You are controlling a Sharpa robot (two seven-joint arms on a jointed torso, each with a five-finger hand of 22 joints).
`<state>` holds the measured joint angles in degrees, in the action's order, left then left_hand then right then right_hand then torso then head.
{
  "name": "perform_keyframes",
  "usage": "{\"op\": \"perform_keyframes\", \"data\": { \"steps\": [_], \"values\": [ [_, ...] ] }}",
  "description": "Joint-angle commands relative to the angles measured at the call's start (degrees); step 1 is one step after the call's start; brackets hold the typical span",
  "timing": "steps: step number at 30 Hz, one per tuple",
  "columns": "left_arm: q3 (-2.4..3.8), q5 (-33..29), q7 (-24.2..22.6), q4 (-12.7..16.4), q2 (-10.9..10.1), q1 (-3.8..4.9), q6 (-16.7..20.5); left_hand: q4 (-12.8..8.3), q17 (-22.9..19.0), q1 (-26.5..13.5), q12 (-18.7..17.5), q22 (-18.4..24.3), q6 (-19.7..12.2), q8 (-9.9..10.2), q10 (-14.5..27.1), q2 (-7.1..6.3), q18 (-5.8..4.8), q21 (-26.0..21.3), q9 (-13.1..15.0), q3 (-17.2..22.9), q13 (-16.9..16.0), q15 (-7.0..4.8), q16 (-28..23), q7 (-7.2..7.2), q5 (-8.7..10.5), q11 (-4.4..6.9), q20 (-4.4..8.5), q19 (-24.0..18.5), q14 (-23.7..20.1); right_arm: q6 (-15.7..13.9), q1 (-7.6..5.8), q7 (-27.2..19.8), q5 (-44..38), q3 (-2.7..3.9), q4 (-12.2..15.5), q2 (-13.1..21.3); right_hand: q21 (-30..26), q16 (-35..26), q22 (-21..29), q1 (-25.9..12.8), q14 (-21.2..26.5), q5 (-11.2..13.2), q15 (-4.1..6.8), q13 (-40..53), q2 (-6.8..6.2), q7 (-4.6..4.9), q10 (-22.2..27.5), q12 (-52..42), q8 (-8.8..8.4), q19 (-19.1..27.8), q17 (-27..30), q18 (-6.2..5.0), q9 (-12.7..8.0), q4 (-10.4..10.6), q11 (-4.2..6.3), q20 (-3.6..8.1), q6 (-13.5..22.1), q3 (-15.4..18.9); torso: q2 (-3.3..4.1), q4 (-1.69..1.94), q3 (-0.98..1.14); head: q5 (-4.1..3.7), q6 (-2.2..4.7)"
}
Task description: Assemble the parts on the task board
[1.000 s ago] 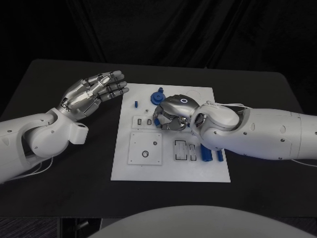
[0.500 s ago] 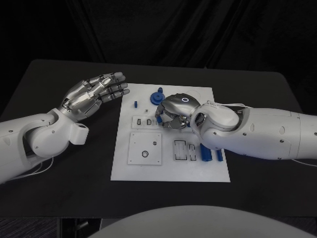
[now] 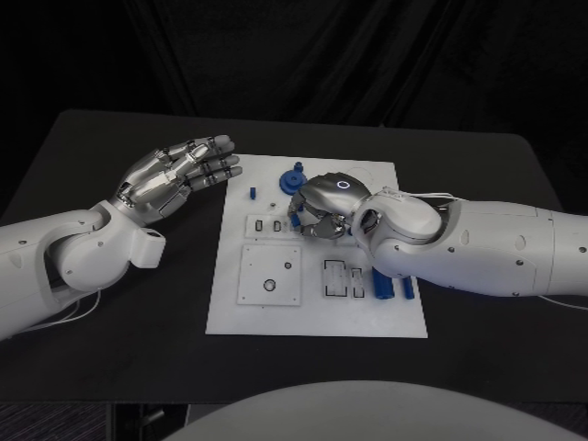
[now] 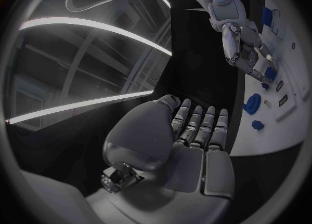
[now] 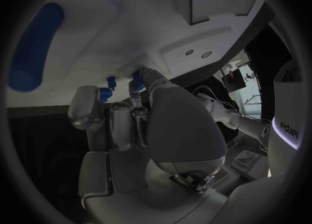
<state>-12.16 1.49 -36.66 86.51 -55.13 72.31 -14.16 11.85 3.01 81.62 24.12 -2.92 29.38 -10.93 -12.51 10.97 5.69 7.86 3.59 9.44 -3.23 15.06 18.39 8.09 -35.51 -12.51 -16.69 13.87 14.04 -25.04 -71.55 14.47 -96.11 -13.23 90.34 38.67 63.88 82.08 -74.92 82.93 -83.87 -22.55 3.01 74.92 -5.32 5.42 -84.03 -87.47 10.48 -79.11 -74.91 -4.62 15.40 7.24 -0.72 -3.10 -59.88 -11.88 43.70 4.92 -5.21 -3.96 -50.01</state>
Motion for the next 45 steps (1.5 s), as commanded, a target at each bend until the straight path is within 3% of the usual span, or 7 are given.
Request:
{"op": "perform_keyframes", "data": {
  "steps": [1,11,21,33,39,41,45],
  "values": [
    [0.05,0.1,-0.3,0.0,0.1,-0.13,-1.1,0.0,0.0,-0.6,-0.1,0.1,-0.5,0.2,0.2,-0.28,-0.32,0.0,0.0,0.6,0.0,0.18,0.2,0.23,0.26,-0.42,0.00,-0.3,-0.2,1.6,0.49,1.8,-0.5,-0.24,-0.3,0.0,-0.9,-0.5,-4.6,-1.4,-3.3,3.6,-0.36,11.1,-0.07,0.24,-1.6,0.6,-1.58,0.5,-7.7,-1.10,5.4,0.3,-0.51,-0.36,2.4,0.5,-0.03,0.03,0.00,-0.07,0.01],
    [0.05,0.1,-0.2,-0.2,0.3,-0.42,-1.2,-0.1,0.0,-0.6,-0.1,0.1,-0.5,0.2,0.2,-0.29,-0.32,0.0,0.0,0.6,0.0,0.18,0.2,0.23,0.28,-0.43,0.01,-0.4,-0.2,2.2,0.53,1.6,-0.5,-0.24,-0.5,-0.2,-2.1,-0.8,-4.4,-3.5,-3.3,10.4,-0.93,10.8,-1.43,1.69,-1.2,0.8,-6.47,0.5,-7.4,-1.37,3.1,1.4,-1.00,-1.10,9.7,2.0,-0.04,0.01,0.00,-0.10,0.01],
    [0.06,0.1,0.0,-0.2,-0.1,-0.64,-0.9,0.0,0.1,-0.7,0.1,0.1,-0.4,0.2,0.1,-0.30,-0.33,0.0,0.0,0.7,0.0,0.19,0.3,0.24,0.30,-0.43,0.01,-0.4,-0.1,1.7,0.53,0.6,-0.5,-0.24,-0.4,0.3,-4.7,-1.9,-3.8,-3.4,-2.7,14.5,-0.62,8.7,-2.83,1.18,1.3,2.6,-6.91,1.4,-6.5,-1.74,0.2,3.0,-0.53,-0.83,16.7,3.7,-0.02,-0.03,0.01,0.01,0.01],
    [0.07,0.1,-0.2,-0.1,0.0,-0.67,0.5,-0.2,0.1,-0.8,0.4,0.1,0.0,0.0,-0.1,-0.51,-0.39,0.0,0.1,1.0,-0.1,0.29,0.7,0.32,0.17,-0.71,-0.03,-0.3,0.1,-4.9,-0.21,-3.3,-0.5,0.19,3.4,4.0,-5.7,-2.0,-4.1,-1.4,-2.6,18.5,-0.02,7.4,-6.73,0.01,2.8,3.7,-7.28,1.2,-6.4,-1.75,-5.2,9.7,0.27,-0.32,25.7,6.9,-0.07,-0.17,0.07,0.13,0.01],
    [0.08,0.1,1.0,1.2,-0.4,-0.62,3.7,-0.5,0.4,-1.3,1.4,-0.4,0.6,-0.3,-0.9,-1.12,-0.57,1.3,0.2,2.1,-0.2,0.62,2.5,0.64,-0.14,-1.51,-0.01,2.0,1.6,-8.6,-2.96,-7.0,1.3,0.30,6.9,7.2,-12.8,-5.5,-2.0,0.6,-0.2,18.4,-0.52,3.0,-5.30,0.19,9.2,7.8,-6.46,4.8,-3.5,-2.82,-5.2,9.6,-0.15,-0.65,21.9,5.6,-0.15,-0.35,0.21,0.27,1.66],
    [0.08,0.1,1.5,1.7,-0.6,-0.52,4.9,-0.5,1.7,-1.7,3.1,-3.1,1.4,-0.6,-2.3,-1.54,-0.38,8.3,0.2,3.0,-0.4,0.43,8.6,1.28,-0.61,-2.44,0.18,13.5,8.1,-9.2,-3.96,-8.1,2.7,0.29,8.1,8.5,-19.0,-8.8,-0.5,3.8,2.7,14.9,-1.12,0.6,-3.74,0.19,14.0,10.0,-6.00,8.6,-1.0,-3.74,-5.3,9.2,-0.62,-1.12,19.3,4.1,-0.19,-0.27,0.25,0.32,1.95],
    [0.09,1.5,2.4,2.5,-0.8,0.42,8.2,-0.8,3.0,-2.5,7.5,-5.7,5.8,-2.1,-8.9,-2.61,0.34,13.9,0.6,5.0,-0.9,-1.18,14.9,2.25,-1.76,-3.88,1.19,20.0,14.0,-10.6,-6.35,-11.0,6.4,0.06,9.8,11.5,-21.7,-10.0,-0.4,5.8,4.6,13.0,-1.81,-0.3,-2.31,1.19,16.5,10.4,-4.77,10.4,0.2,-3.98,-5.3,8.7,-1.29,-1.86,15.7,3.2,-0.80,-0.46,0.62,0.90,3.25]
  ]
}}
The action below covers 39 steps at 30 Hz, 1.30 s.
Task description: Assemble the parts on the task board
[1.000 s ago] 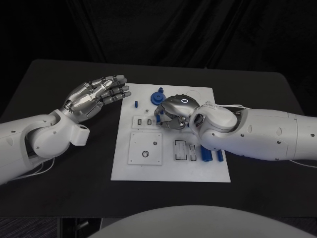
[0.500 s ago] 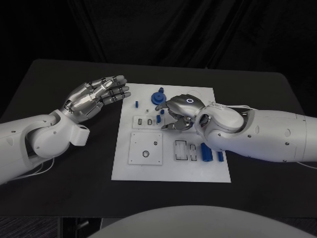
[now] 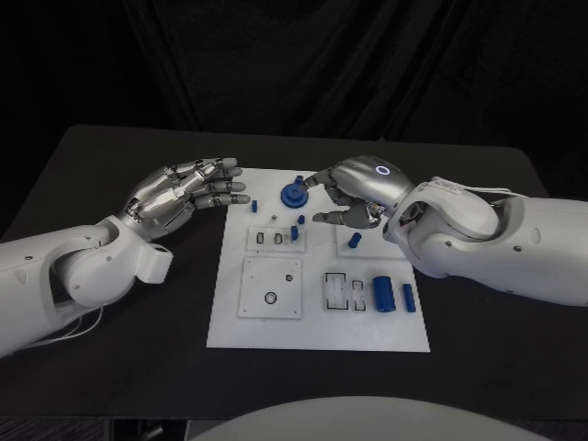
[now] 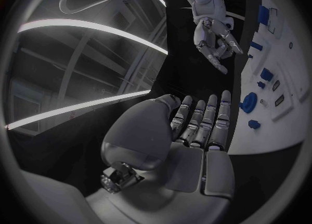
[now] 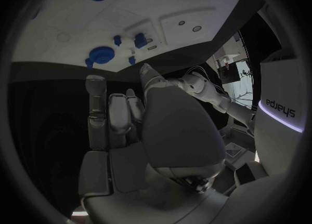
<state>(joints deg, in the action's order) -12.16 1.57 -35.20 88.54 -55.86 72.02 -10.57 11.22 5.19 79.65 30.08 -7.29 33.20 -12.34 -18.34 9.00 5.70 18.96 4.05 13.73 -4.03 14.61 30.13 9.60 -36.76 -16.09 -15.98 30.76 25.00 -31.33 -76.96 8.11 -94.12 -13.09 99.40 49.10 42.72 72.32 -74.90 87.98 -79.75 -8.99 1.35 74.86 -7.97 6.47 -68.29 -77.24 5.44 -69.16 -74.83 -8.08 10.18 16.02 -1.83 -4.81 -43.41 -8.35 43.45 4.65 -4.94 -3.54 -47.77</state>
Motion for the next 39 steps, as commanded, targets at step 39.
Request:
{"op": "perform_keyframes", "data": {
  "steps": [39],
  "values": [
    [0.11,58.6,46.9,-12.1,18.1,7.15,11.0,5.1,84.8,-7.4,59.9,-82.0,19.8,-7.4,-71.7,1.56,-5.29,71.3,7.7,-23.0,-86.0,-14.73,59.9,-3.27,21.76,13.50,10.30,57.3,65.0,-3.9,-0.69,-9.8,11.9,-1.16,-6.5,8.7,11.3,5.9,-6.0,1.6,-3.5,-6.4,-0.16,3.1,3.25,0.86,-6.6,-4.4,2.78,-6.2,-3.5,1.36,0.6,0.2,-0.64,-0.20,-10.3,-2.7,-8.05,-2.69,5.53,6.45,2.00]
  ]
}}
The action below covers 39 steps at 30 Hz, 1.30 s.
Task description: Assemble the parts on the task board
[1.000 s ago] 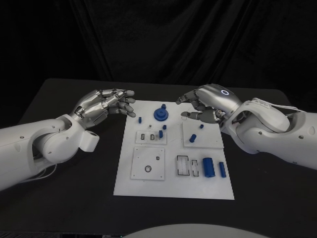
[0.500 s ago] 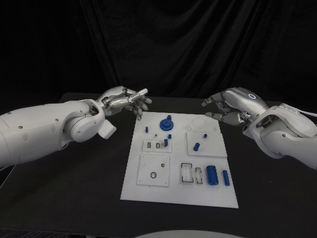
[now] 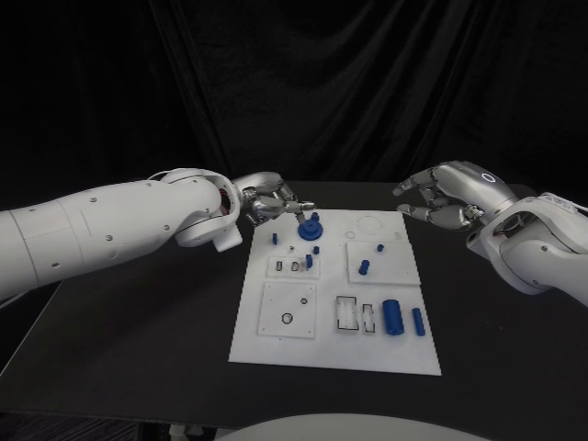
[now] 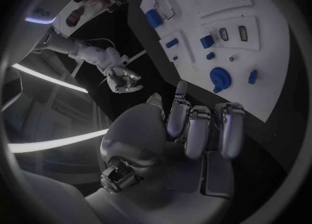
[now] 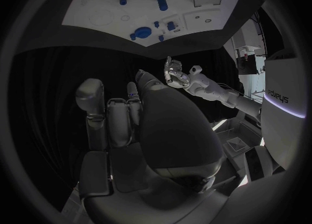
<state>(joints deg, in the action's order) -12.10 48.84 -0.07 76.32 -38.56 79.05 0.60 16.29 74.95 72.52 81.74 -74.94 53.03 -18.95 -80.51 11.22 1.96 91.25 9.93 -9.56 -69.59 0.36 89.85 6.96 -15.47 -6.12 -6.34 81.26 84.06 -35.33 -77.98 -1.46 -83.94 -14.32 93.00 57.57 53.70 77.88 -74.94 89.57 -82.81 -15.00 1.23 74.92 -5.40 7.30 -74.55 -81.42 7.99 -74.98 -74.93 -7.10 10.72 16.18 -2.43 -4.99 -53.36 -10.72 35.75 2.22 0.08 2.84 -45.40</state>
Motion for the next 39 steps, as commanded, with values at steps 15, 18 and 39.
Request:
{"op": "perform_keyframes", "data": {
  "steps": [15,18,39],
  "values": [
    [0.06,14.3,25.0,0.0,6.9,0.16,-7.2,0.1,15.0,-4.2,8.3,-15.1,0.1,-7.7,-9.5,-0.51,-1.96,-1.2,13.0,1.2,-20.4,-1.63,0.1,-2.19,1.99,5.01,4.85,8.7,5.9,2.4,0.97,0.9,2.2,0.07,-1.1,-0.5,0.4,0.4,-6.1,-0.2,-0.6,-0.9,-0.14,3.0,0.82,0.09,-0.5,-0.2,0.22,-0.6,-3.4,0.40,0.0,0.1,-0.20,-0.08,-0.7,-0.5,-0.96,-0.35,1.19,0.45,-3.43],
    [0.06,14.4,29.2,-0.5,8.3,0.16,-9.4,0.1,15.0,-6.3,8.3,-15.1,-1.2,-8.2,-9.5,-0.49,-1.96,-1.2,15.4,0.9,-20.4,-1.58,0.1,-2.00,3.84,4.90,5.88,8.7,5.9,2.7,1.02,0.9,2.2,0.07,-1.2,-0.6,0.1,0.3,-6.0,-0.2,-0.5,-1.1,-0.17,2.9,0.84,0.10,-0.3,-0.2,0.19,-0.4,-3.3,0.34,0.0,0.1,-0.23,-0.10,-0.7,-0.5,-0.84,-0.43,1.15,0.34,-3.88],
    [0.05,14.4,34.3,-2.9,12.6,-0.30,-11.7,-1.5,15.0,-5.9,8.3,-15.1,-1.3,-11.8,-9.5,-1.76,-1.96,-1.2,24.3,3.2,-20.4,-2.91,0.1,-3.31,2.69,6.23,8.96,8.7,5.9,3.1,1.30,1.1,2.2,0.07,-1.2,-0.6,0.1,0.4,-6.0,-0.4,-0.6,-1.9,-0.30,2.9,1.05,0.16,-0.4,-0.2,0.12,-0.6,-3.3,0.35,0.0,0.1,-0.40,-0.19,-1.1,-0.7,-0.47,-0.26,1.23,0.18,-4.60]
  ]
}}
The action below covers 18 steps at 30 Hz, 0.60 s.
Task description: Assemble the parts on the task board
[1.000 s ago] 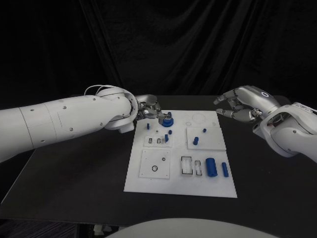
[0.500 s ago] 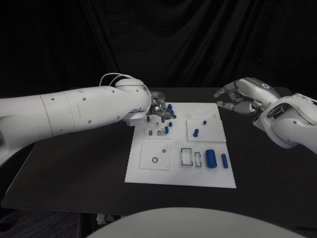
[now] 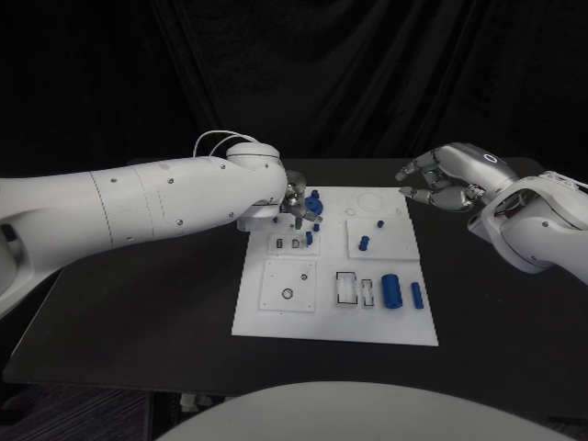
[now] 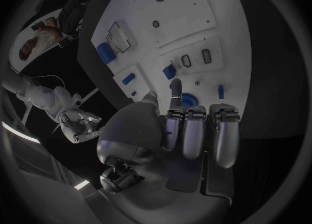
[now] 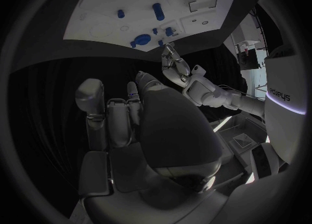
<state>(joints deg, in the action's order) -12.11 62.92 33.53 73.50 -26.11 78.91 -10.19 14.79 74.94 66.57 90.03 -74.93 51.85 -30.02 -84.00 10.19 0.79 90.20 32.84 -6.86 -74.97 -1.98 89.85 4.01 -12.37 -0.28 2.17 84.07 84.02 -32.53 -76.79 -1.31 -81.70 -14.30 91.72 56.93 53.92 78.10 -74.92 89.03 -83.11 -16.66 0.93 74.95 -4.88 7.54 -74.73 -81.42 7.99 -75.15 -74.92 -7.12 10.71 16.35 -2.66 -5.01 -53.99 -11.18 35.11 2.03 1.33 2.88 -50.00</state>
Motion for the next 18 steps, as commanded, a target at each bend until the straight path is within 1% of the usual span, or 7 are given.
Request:
{"op": "perform_keyframes", "data": {
  "steps": [1,2,3,7,11,12,18],
  "values": [
    [0.05,0.3,0.7,-0.1,0.2,-0.18,-1.1,0.0,15.1,0.0,0.0,-15.1,-0.2,-0.9,-6.0,-0.75,-0.79,-0.2,1.8,0.6,-15.0,-0.61,0.2,-0.41,-0.44,0.43,0.51,5.9,6.0,0.3,0.12,0.9,0.0,0.06,0.1,0.0,-0.1,0.2,-6.1,0.1,-0.3,-0.3,0.01,2.8,0.52,-0.08,-0.2,-0.2,0.12,-0.4,-3.3,0.37,0.0,-0.1,-0.16,-0.17,-0.4,-0.3,0.21,-0.20,-0.02,0.32,0.00],
    [0.05,0.3,0.6,-0.2,0.3,-0.19,-1.2,0.0,15.1,0.0,0.0,-15.1,-0.2,-0.9,-6.0,-0.75,-0.79,-0.2,1.8,0.6,-15.0,-0.61,0.2,-0.41,-0.44,0.43,0.51,5.9,6.0,0.4,0.12,1.0,0.0,0.06,0.1,-0.1,-0.1,0.2,-6.1,0.1,-0.3,-0.3,0.01,2.8,0.52,-0.08,-0.2,-0.2,0.12,-0.4,-3.3,0.37,0.0,-0.1,-0.16,-0.17,-0.4,-0.3,0.17,-0.22,-0.04,0.40,0.00],
    [0.05,0.3,0.5,-0.2,0.3,-0.21,-1.2,0.0,15.1,-0.2,0.0,-15.1,-0.6,-1.3,-6.0,-0.76,-0.79,-0.2,3.0,0.9,-15.0,-0.76,0.2,-0.52,-0.49,0.54,0.68,5.9,6.0,0.4,0.12,1.0,0.0,0.06,0.1,-0.1,-0.1,0.2,-6.1,0.1,-0.3,-0.4,0.00,2.8,0.53,-0.07,-0.2,-0.2,0.08,-0.4,-3.3,0.38,0.0,-0.1,-0.17,-0.18,-0.4,-0.3,0.10,-0.17,-0.03,0.38,0.00],
    [0.05,0.3,0.1,-0.5,0.6,-0.45,-0.7,0.0,15.1,-0.3,0.0,-15.1,-1.2,-1.4,-6.0,-0.76,-0.79,-0.2,3.9,1.3,-15.0,-0.84,0.2,-0.53,-0.62,0.59,0.78,5.9,6.0,0.5,0.12,1.1,0.0,0.06,0.0,-0.2,-0.1,0.2,-6.1,0.1,-0.3,-0.4,0.00,2.8,0.53,-0.07,-0.2,-0.2,0.08,-0.4,-3.3,0.38,0.0,-0.1,-0.17,-0.18,-0.4,-0.3,0.20,-0.21,0.02,0.57,0.00],
    [0.05,0.3,-0.7,-1.0,1.1,-1.18,0.2,-0.3,15.1,0.0,0.0,-15.1,-1.9,-1.0,-6.0,-0.85,-0.79,-0.2,4.7,1.8,-15.0,-0.86,0.2,-0.48,-0.84,0.56,0.83,5.9,6.0,0.8,0.12,1.2,0.0,0.06,-0.1,-0.3,-0.1,0.1,-6.1,0.1,-0.3,-0.6,-0.01,2.8,0.54,-0.06,-0.2,-0.2,0.03,-0.4,-3.3,0.37,0.0,-0.1,-0.18,-0.19,-0.4,-0.3,0.25,-0.18,0.00,0.62,0.00],
    [0.05,0.3,-0.9,-1.1,1.1,-1.39,0.5,-0.4,15.1,0.1,0.0,-15.1,-2.0,-1.0,-6.0,-0.85,-0.79,-0.2,4.9,1.9,-15.0,-0.86,0.2,-0.48,-0.92,0.57,0.84,5.9,6.0,0.9,0.12,1.2,0.0,0.06,-0.1,-0.4,-0.2,0.1,-6.1,0.1,-0.3,-0.8,-0.03,2.7,0.58,-0.05,-0.1,-0.1,0.00,-0.4,-3.3,0.35,0.0,-0.1,-0.20,-0.21,-0.4,-0.4,0.23,-0.30,-0.08,0.69,0.00],
    [0.05,0.3,-1.4,-1.6,1.2,-2.14,1.1,-0.6,15.1,0.3,0.0,-15.1,-2.0,-1.0,-6.0,-0.89,-0.79,-0.2,5.4,2.3,-15.0,-0.88,0.2,-0.53,-1.11,0.61,0.86,5.9,6.0,1.1,0.12,1.4,0.0,0.06,-0.1,-0.3,-0.3,0.1,-6.1,0.3,-0.3,-1.4,-0.05,2.5,0.57,-0.03,0.0,0.0,-0.11,-0.4,-3.2,0.33,0.0,-0.2,-0.22,-0.24,-0.5,-0.6,0.22,-0.30,-0.06,0.51,0.00]
  ]
}}
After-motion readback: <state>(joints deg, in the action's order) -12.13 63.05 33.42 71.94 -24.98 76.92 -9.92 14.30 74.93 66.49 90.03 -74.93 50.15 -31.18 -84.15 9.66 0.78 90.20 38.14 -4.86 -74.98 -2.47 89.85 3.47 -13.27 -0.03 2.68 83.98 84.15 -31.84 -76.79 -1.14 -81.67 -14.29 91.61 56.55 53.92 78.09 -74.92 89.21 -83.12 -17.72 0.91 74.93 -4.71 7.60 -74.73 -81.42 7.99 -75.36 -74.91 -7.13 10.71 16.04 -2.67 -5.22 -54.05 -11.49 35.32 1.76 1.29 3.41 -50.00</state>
